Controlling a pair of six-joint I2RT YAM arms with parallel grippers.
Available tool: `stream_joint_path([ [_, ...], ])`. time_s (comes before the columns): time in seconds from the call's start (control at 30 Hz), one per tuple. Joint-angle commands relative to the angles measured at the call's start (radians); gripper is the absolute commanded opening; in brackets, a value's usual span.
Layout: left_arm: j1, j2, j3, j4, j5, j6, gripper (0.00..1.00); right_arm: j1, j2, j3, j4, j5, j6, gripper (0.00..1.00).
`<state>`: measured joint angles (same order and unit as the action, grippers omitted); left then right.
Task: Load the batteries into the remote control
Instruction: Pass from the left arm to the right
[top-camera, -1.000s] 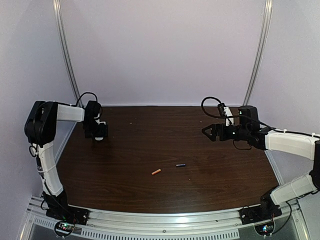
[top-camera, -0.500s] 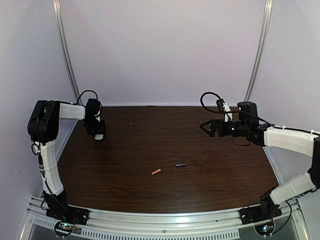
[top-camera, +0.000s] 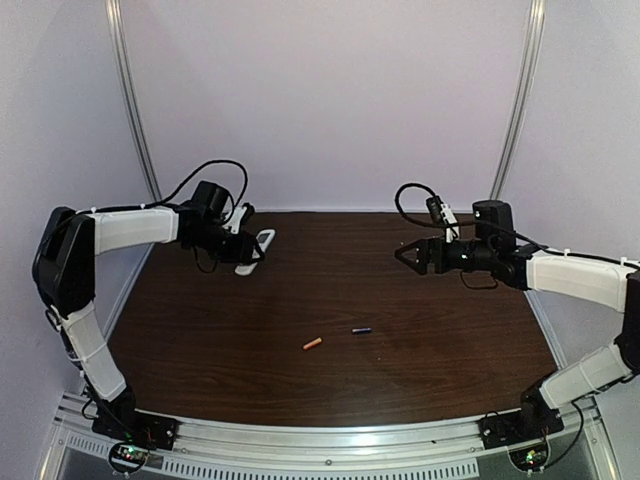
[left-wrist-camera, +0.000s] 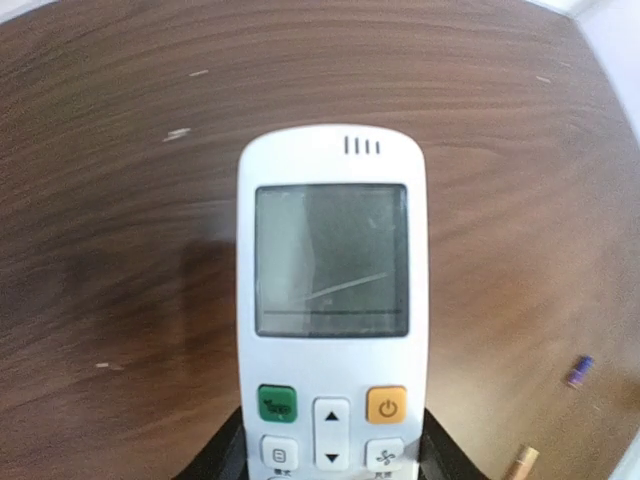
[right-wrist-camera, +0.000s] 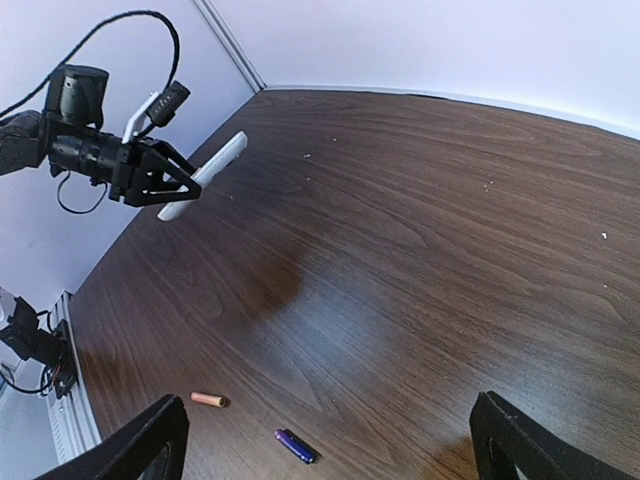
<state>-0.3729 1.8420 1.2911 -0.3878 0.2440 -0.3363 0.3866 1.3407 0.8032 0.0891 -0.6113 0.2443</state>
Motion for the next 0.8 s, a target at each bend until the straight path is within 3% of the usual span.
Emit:
stream_joint_path([
  [0.0, -0.065, -0.12, -0.032, 0.02, 0.287, 0.071, 0.29, 0.029, -0.045, 0.015, -0.018, -0.061, -0.054, 1.0],
  [0.17, -0.131, -0.19, -0.053, -0.005, 0.483, 0.12, 0.28, 0.082, -0.084, 0.019, -0.051, -0.105, -0.111, 1.0],
  [0.33, -0.227, -0.231, -0.039, -0.116, 0.387, 0.196, 0.27, 0.151, -0.131, 0.048, -0.132, -0.045, -0.165, 1.0],
  [0.47, -0.312, -0.277, -0.055, -0.13, 0.332, 0.248, 0.26, 0.156, -0.121, 0.082, -0.142, -0.047, -0.068, 1.0],
  [0.63, -0.41, -0.295, -0.067, -0.08, 0.468, 0.285, 0.26, 0.161, -0.141, 0.041, 0.047, -0.25, 0.069, 1.0],
  [0.77, -0.449, -0.294, -0.044, -0.066, 0.548, 0.295, 0.26, 0.203, -0.154, 0.071, -0.001, -0.314, 0.009, 1.0],
])
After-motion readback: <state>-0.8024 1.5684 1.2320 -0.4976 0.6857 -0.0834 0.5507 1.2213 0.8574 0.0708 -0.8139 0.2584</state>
